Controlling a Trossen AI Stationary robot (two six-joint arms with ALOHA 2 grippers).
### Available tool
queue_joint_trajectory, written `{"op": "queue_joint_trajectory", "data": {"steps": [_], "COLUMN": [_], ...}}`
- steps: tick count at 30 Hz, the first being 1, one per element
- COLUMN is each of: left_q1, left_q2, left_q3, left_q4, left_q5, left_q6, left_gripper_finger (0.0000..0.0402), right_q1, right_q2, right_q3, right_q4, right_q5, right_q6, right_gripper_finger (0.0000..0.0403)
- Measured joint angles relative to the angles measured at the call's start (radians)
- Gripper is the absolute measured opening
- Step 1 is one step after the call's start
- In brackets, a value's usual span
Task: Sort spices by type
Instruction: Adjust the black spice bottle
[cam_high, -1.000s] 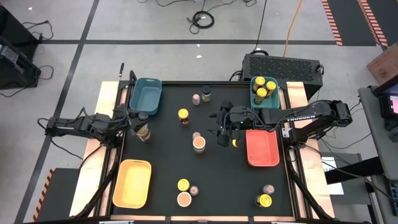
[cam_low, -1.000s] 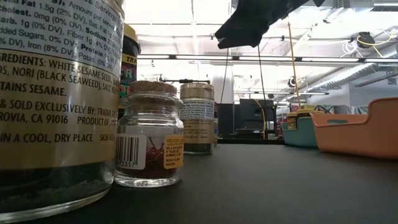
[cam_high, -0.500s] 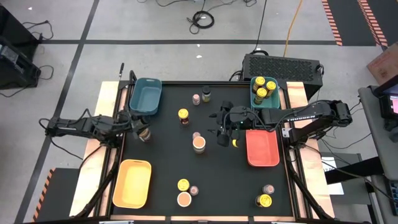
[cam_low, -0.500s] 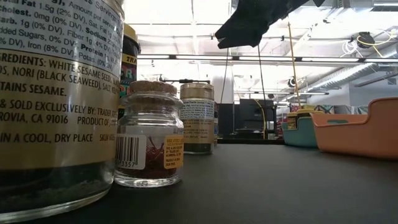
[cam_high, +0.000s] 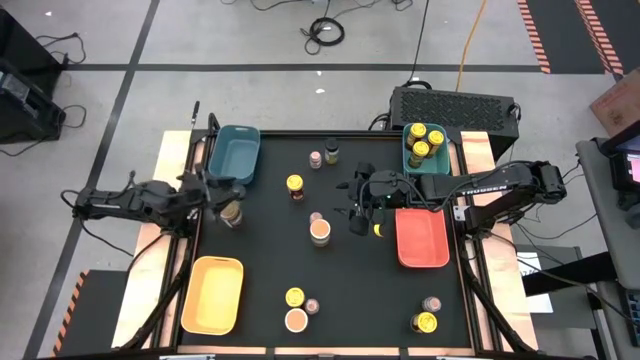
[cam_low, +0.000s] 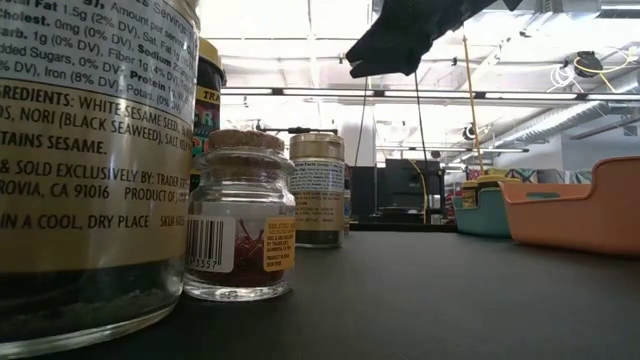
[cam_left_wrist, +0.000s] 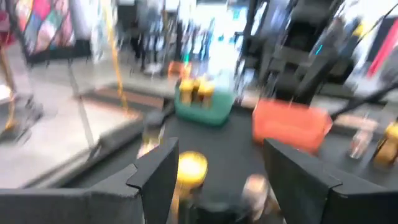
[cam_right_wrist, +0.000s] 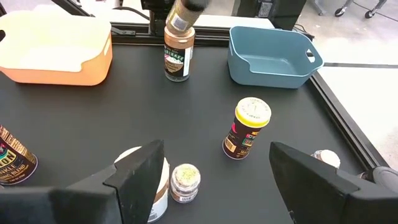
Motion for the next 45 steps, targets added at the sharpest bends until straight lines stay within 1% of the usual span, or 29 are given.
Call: {"op": "queue_joint_trajectory", "data": {"steps": [4,5,8,10,12,14,16,21,25,28,30,33,36,40,41,45], "left_q1": [0.0,0.0,0.0,0.0,0.0,0.0,0.0,0.0,0.002,0.024,0.056,0.12,0.191,0.264,0.274,0.305], "left_q2": [0.014,0.019,0.021,0.021,0.032,0.07,0.132,0.335,0.515,0.649,0.737,0.864,0.968,1.071,1.091,1.168], "left_q3": [-0.001,-0.002,-0.003,-0.003,-0.003,-0.003,-0.003,0.033,0.11,0.183,0.239,0.304,0.329,0.33,0.33,0.33], "left_q4": [0.102,0.099,0.077,0.075,0.063,0.055,0.057,0.06,0.027,-0.025,-0.055,-0.1,-0.101,-0.034,-0.014,0.043], "left_q5": [0.039,0.037,-0.018,-0.021,0.018,0.072,0.101,0.108,0.109,0.109,0.146,0.188,0.229,0.391,0.408,0.41], "left_q6": [0.03,0.032,0.036,0.033,0.028,0.023,0.005,0.005,0.008,0.009,0.01,0.048,0.102,0.128,0.128,0.131], "left_gripper_finger": [0.0235,0.0234,0.0225,0.0214,0.0202,0.0193,0.0188,0.0187,0.0187,0.0187,0.019,0.0205,0.0229,0.0266,0.0274,0.0303], "right_q1": [0.0,0.0,0.0,0.0,0.0,0.0,0.0,0.0,0.0,0.0,0.0,0.0,0.001,0.004,0.004,0.003], "right_q2": [0.013,0.018,0.026,0.026,0.026,0.026,0.025,0.025,0.025,0.025,0.025,0.025,0.025,0.025,0.025,0.025], "right_q3": [0.001,0.001,0.001,0.001,0.001,0.001,0.001,0.001,0.001,0.001,0.001,0.001,0.001,0.0,0.0,0.0], "right_q4": [0.065,0.074,0.077,0.075,0.075,0.074,0.075,0.09,0.1,0.101,0.104,0.102,0.097,0.061,0.044,-0.016], "right_q5": [-0.001,-0.002,-0.005,-0.005,-0.005,-0.005,-0.005,-0.005,-0.005,-0.005,-0.004,-0.004,-0.004,-0.004,-0.004,-0.004], "right_q6": [0.019,0.018,0.01,0.011,0.016,0.015,0.014,0.011,0.011,0.011,0.011,0.011,0.011,0.011,0.011,0.004], "right_gripper_finger": [0.0286,0.0286,0.0286,0.0286,0.0286,0.0286,0.0286,0.0286,0.0286,0.0286,0.0286,0.0286,0.0286,0.0286,0.0286,0.0286]}}
